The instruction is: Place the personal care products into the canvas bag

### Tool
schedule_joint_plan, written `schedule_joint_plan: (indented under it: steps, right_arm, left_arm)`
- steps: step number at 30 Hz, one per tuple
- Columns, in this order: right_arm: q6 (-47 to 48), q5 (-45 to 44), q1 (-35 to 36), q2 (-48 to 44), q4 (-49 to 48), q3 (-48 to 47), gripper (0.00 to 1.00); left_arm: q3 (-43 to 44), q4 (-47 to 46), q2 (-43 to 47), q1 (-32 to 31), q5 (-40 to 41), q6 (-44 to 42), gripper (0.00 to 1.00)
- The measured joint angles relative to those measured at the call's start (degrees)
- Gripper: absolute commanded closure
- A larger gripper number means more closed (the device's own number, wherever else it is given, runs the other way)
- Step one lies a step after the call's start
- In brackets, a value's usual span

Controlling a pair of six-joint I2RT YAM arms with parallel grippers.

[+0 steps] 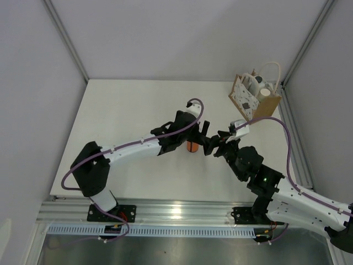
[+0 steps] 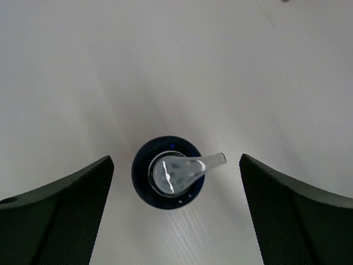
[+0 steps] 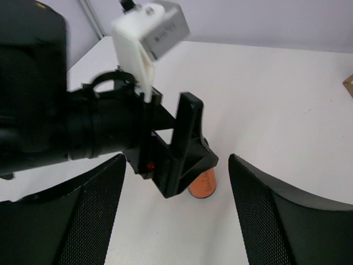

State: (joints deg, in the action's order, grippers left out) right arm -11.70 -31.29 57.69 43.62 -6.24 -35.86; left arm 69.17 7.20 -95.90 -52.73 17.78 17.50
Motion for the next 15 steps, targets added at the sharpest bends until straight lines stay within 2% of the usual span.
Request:
schedule_joint_plan:
  steps: [8,15]
  right_arm:
    - [2.47,3.41,0.00,-1.09,-3.30,1.66,0.19]
    - [3.26,10.99,0.33,4.44,-11.37,0.79,0.16]
  left_arm:
    - [-0.74,0.70,12.00,0.00,-3.17,0.11,0.01]
    - [-1.42,10.80,20.09,3.28,-1.79,3.96,0.01]
